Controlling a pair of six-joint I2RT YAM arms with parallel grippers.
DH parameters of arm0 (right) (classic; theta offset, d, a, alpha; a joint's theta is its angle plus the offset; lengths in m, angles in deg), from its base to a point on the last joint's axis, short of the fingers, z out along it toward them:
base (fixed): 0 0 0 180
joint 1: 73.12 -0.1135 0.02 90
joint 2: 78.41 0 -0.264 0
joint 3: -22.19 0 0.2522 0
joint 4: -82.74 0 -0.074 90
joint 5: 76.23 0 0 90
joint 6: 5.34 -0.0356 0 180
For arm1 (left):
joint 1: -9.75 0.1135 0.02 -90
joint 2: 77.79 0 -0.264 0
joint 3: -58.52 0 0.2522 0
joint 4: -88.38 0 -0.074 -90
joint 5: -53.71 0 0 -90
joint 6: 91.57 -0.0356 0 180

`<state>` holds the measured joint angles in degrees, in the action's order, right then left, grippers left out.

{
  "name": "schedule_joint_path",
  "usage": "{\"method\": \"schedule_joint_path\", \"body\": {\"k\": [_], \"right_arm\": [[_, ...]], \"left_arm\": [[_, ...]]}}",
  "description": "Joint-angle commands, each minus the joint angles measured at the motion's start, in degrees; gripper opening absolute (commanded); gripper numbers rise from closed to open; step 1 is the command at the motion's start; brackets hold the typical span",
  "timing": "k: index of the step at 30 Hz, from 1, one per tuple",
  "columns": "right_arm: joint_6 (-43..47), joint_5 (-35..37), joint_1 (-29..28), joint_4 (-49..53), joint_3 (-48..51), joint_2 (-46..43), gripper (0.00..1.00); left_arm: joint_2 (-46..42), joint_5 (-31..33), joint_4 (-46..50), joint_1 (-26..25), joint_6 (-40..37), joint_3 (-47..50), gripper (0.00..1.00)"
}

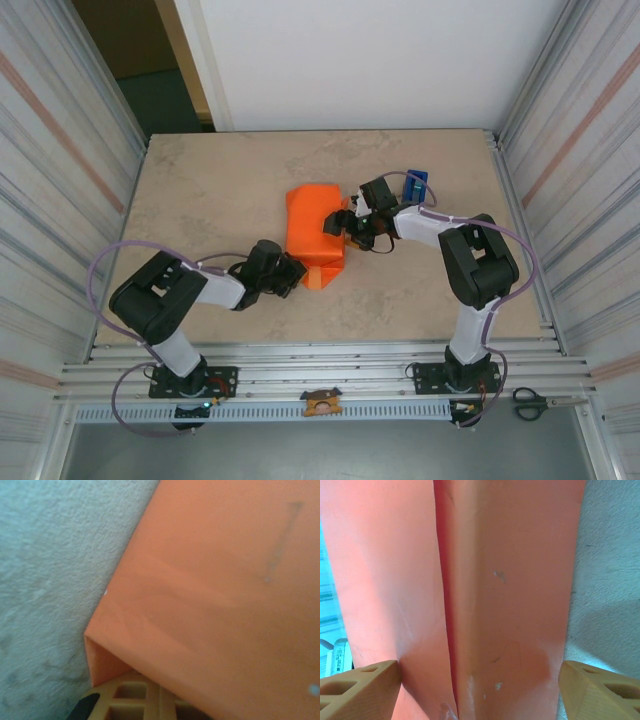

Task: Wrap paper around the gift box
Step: Fold the wrapping paper for the gift box.

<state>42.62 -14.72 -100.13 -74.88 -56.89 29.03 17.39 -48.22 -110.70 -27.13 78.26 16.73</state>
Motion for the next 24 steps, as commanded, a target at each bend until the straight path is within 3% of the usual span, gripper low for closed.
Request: {"method": "schedule_joint_path", "body": {"k": [1, 7, 11, 24], "right_arm": [[-0.92, 1.37, -0.86, 4.78, 2.17, 0.13, 0.81], [-0.70, 1.50, -0.64, 5.18, 1.78, 0.07, 0.81], [-0.76, 1.51, -0.66, 5.07, 1.77, 0.01, 0.81], [-1.07, 1.84, -0.67, 4.80, 2.47, -0.27, 0.81]], "left_arm": [[0.57, 0.63, 2.76, -0.39, 0.68, -0.89, 0.00], [-7.18, 1.10, 11.17, -0.47, -2.37, -3.36, 0.00], [-10.11, 1.49, 11.68, -0.43, -0.85, -1.85, 0.00], [-2.48, -0.95, 8.15, -2.46, 0.62, -1.65, 0.00]]}}
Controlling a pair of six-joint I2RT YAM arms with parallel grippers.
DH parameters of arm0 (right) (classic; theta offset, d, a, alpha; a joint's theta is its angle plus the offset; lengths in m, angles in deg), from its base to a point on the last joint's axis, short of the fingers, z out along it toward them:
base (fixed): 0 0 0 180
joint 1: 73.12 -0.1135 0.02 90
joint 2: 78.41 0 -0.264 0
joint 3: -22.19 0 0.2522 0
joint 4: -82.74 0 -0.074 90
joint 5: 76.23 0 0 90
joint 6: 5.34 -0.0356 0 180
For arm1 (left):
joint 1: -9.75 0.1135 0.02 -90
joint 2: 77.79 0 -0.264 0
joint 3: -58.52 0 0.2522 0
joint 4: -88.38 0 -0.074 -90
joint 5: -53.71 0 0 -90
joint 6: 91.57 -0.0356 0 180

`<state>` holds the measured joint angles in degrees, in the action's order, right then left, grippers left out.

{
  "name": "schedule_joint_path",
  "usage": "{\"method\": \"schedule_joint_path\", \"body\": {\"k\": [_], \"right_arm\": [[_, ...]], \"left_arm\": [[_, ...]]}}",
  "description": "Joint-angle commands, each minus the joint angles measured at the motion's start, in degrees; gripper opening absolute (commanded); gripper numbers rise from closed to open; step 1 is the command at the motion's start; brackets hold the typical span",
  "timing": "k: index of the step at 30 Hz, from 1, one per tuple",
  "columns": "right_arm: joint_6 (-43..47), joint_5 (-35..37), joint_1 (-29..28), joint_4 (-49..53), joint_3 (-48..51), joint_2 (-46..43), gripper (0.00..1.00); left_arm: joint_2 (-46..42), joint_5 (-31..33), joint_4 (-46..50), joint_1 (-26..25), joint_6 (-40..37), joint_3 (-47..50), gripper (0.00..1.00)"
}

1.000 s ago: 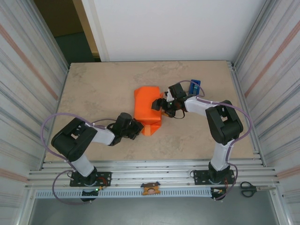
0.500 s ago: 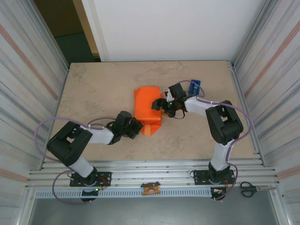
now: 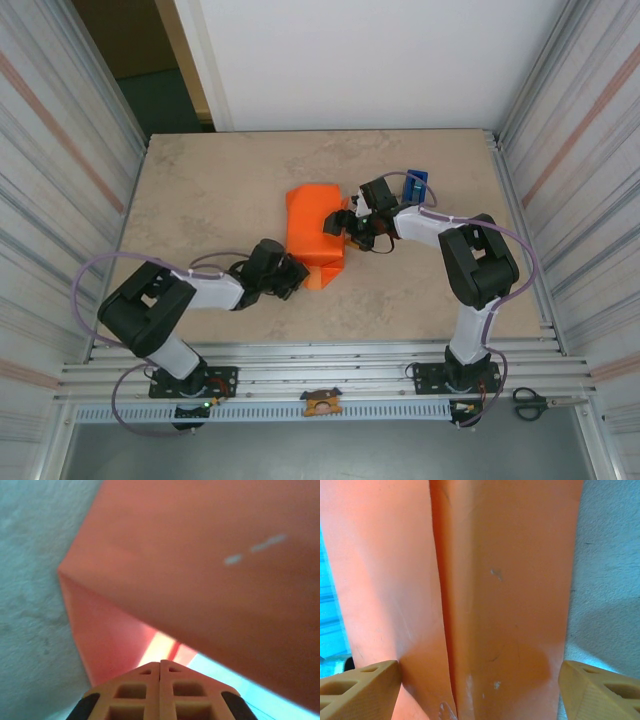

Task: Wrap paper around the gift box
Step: Fold the wrapping paper for the gift box.

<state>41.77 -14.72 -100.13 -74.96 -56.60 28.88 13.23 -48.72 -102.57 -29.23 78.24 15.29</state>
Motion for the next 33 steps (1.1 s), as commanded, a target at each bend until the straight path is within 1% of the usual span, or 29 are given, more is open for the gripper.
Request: {"method": "schedule_joint_path", "body": {"k": [1, 3, 7, 8, 11, 14, 16, 18, 20, 21, 25, 33], "right_arm": [[-0.20, 1.89, -0.60, 4.82, 2.28, -0.07, 0.81], [-0.35, 1.74, -0.65, 4.63, 2.37, 0.11, 0.81], [-0.44, 1.63, -0.68, 4.46, 2.19, 0.12, 0.81], [-0.44, 1.61, -0.68, 4.52, 2.11, 0.13, 0.81], [-0.44, 1.65, -0.66, 4.56, 2.02, 0.29, 0.81], [-0.46, 1.70, -0.68, 4.65, 1.83, 0.28, 0.81], [-0.44, 1.71, -0.68, 4.61, 1.76, 0.40, 0.81], [-0.52, 1.67, -0.68, 4.52, 1.74, 0.53, 0.81], [-0.86, 2.12, -0.73, 4.19, 1.80, 0.63, 0.81], [-0.96, 2.26, -0.85, 4.13, 1.84, 0.60, 0.81], [-1.01, 2.15, -0.94, 4.55, 1.49, 0.70, 0.81], [-0.83, 2.39, -0.94, 4.91, 1.74, 0.30, 0.81]], "left_arm": [[2.32, -0.57, 0.31, -0.40, 0.92, -0.16, 0.00], [3.26, -0.67, -0.30, -0.63, 1.24, 0.42, 0.00], [3.46, -0.43, 1.80, -0.83, 1.48, 0.54, 0.00], [3.01, -0.50, 0.48, -0.83, 1.17, 0.86, 0.00], [-0.53, 0.29, 0.29, -0.77, -1.02, -0.02, 0.00], [-5.34, 2.18, 5.87, -0.57, -4.91, -2.34, 0.00], [-7.09, 3.62, 9.16, 0.40, -5.77, -2.63, 0.00], [-6.73, 2.88, 7.78, 2.13, -7.12, -1.76, 0.00], [-5.06, 2.31, 9.26, 3.21, -8.65, -2.78, 0.00], [-4.16, 2.32, 9.07, 3.37, -8.62, -2.82, 0.00], [-1.38, 2.59, 1.89, 3.61, -6.80, 0.22, 0.00], [-1.61, 3.07, -0.49, 4.27, -7.54, 1.06, 0.00]]}}
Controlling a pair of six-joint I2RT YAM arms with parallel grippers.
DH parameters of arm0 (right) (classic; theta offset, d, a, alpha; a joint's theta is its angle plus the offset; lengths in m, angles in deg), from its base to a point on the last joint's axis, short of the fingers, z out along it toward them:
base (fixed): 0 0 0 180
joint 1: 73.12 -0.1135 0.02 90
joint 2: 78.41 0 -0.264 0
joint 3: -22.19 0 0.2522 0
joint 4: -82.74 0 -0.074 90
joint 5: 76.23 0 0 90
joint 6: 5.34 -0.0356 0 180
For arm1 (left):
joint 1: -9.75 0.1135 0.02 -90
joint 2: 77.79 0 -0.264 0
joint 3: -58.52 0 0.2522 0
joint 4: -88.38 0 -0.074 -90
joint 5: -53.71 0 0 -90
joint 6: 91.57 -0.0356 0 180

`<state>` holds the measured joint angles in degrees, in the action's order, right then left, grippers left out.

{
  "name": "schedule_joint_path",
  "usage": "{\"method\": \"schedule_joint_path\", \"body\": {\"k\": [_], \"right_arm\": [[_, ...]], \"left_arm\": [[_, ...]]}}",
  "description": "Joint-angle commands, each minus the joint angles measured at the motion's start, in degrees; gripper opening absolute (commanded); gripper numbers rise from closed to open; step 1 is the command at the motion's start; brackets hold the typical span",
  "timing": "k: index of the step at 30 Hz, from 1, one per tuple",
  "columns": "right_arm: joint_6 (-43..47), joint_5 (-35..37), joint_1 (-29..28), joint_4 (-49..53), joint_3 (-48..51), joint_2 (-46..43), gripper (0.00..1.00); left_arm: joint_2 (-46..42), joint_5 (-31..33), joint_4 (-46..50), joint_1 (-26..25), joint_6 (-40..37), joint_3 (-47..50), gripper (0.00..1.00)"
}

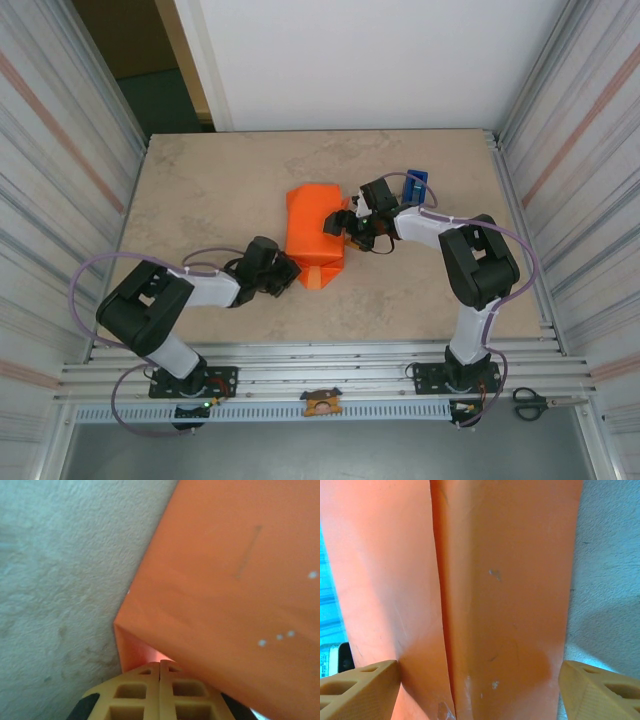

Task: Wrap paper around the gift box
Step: Fold the wrapping paper for the gift box.

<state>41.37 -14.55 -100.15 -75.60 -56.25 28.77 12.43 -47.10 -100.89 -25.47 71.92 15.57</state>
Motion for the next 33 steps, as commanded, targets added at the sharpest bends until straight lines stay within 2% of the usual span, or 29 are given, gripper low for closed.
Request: {"method": "schedule_joint_path", "body": {"k": [1, 9, 20, 25, 30, 33], "right_arm": [[-0.39, 2.21, -0.91, 5.59, 1.40, 0.40, 0.81], [-0.31, 1.95, -1.01, 5.55, 1.10, 0.70, 0.81], [-0.09, 1.73, -1.10, 5.78, 0.41, 1.10, 0.81], [0.84, 1.86, -0.92, 6.85, -0.74, 1.21, 0.81], [1.56, 1.19, -0.40, 7.01, -1.71, 1.28, 0.81], [2.09, 0.40, -0.31, 6.43, -2.37, 1.10, 0.82]], "left_arm": [[-1.07, 2.02, -1.05, 0.51, -1.31, 0.72, 0.00], [0.46, 4.78, 0.37, 1.21, -2.31, 0.35, 0.00], [3.95, 2.44, 0.33, 0.11, -0.12, 0.96, 0.00], [-3.25, 1.46, 3.62, -0.72, -4.62, -0.90, 0.00], [-14.36, 4.64, 10.67, -1.42, -12.28, -1.92, 0.12], [-17.29, 2.47, 14.10, 1.36, -18.02, -4.04, 0.20]]}}
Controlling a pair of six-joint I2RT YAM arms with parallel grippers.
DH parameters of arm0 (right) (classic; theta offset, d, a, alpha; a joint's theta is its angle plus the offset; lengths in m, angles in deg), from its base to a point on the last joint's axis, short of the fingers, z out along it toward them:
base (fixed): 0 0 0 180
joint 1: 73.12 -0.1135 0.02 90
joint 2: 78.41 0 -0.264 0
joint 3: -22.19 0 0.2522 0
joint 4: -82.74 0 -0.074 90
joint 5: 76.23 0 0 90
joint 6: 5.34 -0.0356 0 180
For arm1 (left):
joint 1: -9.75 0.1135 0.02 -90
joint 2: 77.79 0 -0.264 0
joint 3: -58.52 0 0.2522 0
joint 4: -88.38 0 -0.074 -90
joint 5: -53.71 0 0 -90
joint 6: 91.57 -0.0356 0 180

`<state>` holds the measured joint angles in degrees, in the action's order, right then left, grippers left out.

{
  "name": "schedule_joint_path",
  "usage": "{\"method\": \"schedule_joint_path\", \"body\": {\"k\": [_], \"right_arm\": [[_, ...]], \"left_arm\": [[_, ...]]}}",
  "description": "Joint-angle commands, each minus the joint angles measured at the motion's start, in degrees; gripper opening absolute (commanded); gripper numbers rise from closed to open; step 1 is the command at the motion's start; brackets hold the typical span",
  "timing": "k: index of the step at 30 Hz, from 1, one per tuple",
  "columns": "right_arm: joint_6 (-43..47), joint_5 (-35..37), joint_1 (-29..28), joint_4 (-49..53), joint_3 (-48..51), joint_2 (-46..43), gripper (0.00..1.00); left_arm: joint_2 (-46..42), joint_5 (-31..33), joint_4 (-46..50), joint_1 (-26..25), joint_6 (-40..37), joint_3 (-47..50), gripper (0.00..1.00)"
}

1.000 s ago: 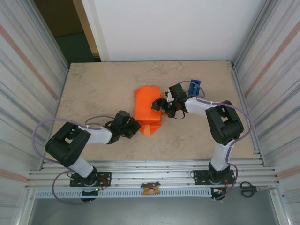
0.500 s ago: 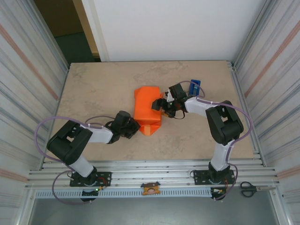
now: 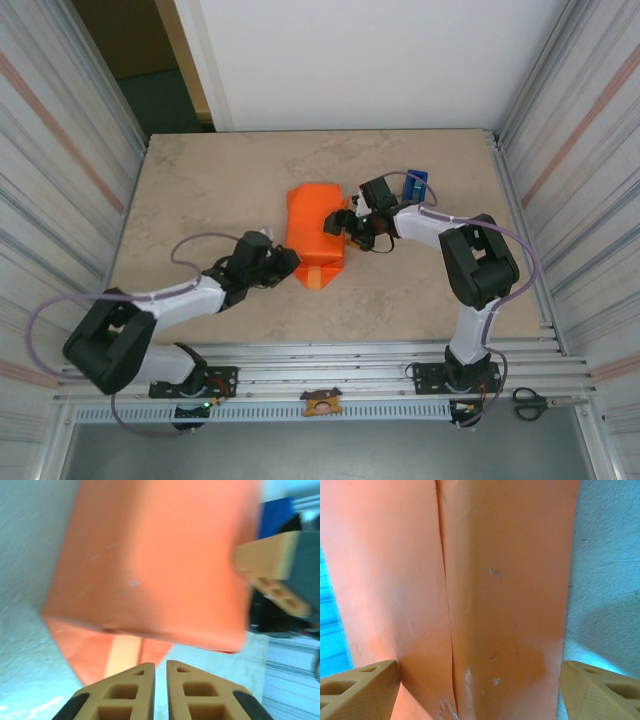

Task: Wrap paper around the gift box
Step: Fold the wrapping paper for the gift box.

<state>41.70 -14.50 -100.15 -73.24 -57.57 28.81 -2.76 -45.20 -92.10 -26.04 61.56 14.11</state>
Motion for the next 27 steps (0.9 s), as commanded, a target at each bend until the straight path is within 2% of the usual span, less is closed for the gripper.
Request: {"method": "schedule_joint_path", "body": {"k": [1, 3, 5, 11, 14, 18, 22, 27], "right_arm": [[1.91, -0.03, -0.30, 3.74, -1.40, 0.97, 0.83], [2.55, -0.87, -0.17, 3.62, -2.32, 0.76, 0.83], [2.99, -0.91, -0.13, 3.92, -3.31, 0.53, 0.84], [3.01, -0.82, 0.80, 3.92, -4.54, -0.34, 0.86], [3.02, -1.66, 1.37, 3.79, -4.66, 0.31, 0.86], [3.54, -2.87, 1.81, 3.95, -5.41, 1.28, 0.86], [4.26, -4.57, 1.81, 4.26, -6.63, 2.77, 0.85], [6.06, -6.88, 1.87, 5.18, -8.65, 4.51, 0.84]], "left_arm": [[-1.99, -1.17, 7.21, 3.71, -9.69, -4.05, 0.24], [-0.81, -5.10, 9.13, 7.31, -13.49, -6.57, 0.33], [2.23, -10.40, 10.74, 11.33, -15.79, -9.91, 0.48], [10.67, -20.26, 10.82, 17.80, -18.79, -16.27, 0.71], [16.29, -26.31, 12.00, 18.94, -20.10, -20.42, 0.75], [21.50, -30.29, 9.91, 18.98, -19.89, -22.29, 0.78], [25.14, -32.20, 8.43, 18.94, -19.29, -22.87, 0.78], [25.21, -32.93, 7.13, 18.50, -18.34, -21.14, 0.71]]}}
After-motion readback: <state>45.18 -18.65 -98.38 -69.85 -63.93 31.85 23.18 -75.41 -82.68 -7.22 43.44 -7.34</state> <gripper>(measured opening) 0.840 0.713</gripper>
